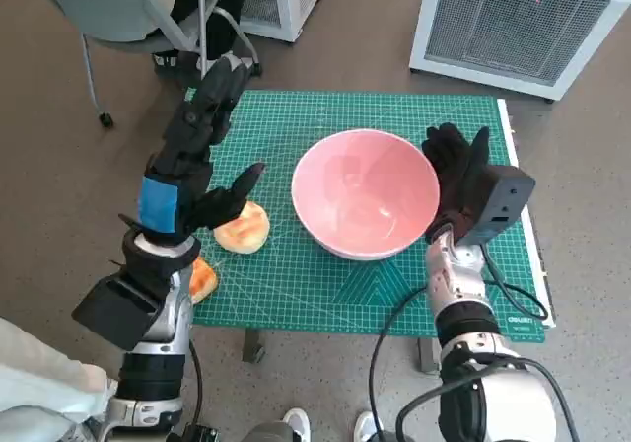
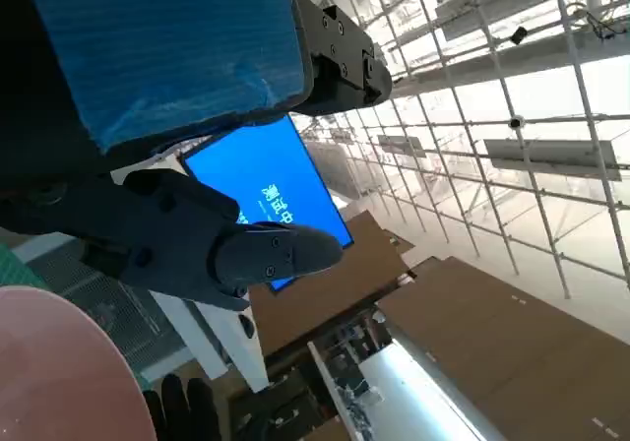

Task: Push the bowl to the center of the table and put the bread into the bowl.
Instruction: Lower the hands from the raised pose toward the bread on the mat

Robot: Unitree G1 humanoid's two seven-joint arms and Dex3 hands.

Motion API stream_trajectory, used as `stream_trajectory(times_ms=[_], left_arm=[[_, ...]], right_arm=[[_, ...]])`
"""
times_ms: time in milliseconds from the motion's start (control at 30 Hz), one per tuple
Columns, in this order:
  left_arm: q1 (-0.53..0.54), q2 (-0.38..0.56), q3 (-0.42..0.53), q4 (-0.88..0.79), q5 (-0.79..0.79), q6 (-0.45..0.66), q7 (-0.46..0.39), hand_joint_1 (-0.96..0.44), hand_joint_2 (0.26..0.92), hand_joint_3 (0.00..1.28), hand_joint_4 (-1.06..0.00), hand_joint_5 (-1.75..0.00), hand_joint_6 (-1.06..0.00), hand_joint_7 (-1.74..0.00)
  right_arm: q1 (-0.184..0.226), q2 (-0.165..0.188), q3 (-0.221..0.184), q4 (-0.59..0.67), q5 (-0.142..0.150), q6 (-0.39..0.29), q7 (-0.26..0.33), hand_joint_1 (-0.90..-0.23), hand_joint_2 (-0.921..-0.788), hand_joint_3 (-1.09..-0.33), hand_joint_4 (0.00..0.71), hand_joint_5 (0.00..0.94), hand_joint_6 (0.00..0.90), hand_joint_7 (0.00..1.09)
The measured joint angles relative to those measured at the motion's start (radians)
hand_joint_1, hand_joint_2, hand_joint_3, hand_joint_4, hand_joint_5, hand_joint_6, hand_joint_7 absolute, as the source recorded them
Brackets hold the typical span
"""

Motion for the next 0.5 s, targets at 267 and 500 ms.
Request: stream_trajectory(times_ms=[267,500], left_arm=[[0.027,0.037,0.018,0.003,0.012,-0.018,-0.003,-0.43,0.921,0.37,-0.3,-0.01,-0.35,-0.01],[0.035,0.212,0.045,0.036,0.155,-0.033,-0.021,-0.45,0.921,0.37,-0.3,0.0,-0.36,-0.01]], right_arm=[[-0.009,-0.026,0.017,-0.007,-0.025,-0.027,0.001,-0.429,-0.921,-0.832,0.305,0.016,0.055,0.67],[-0.017,-0.065,0.071,-0.046,-0.077,-0.173,-0.014,-0.489,-0.921,-0.82,0.307,0.016,0.054,0.68]])
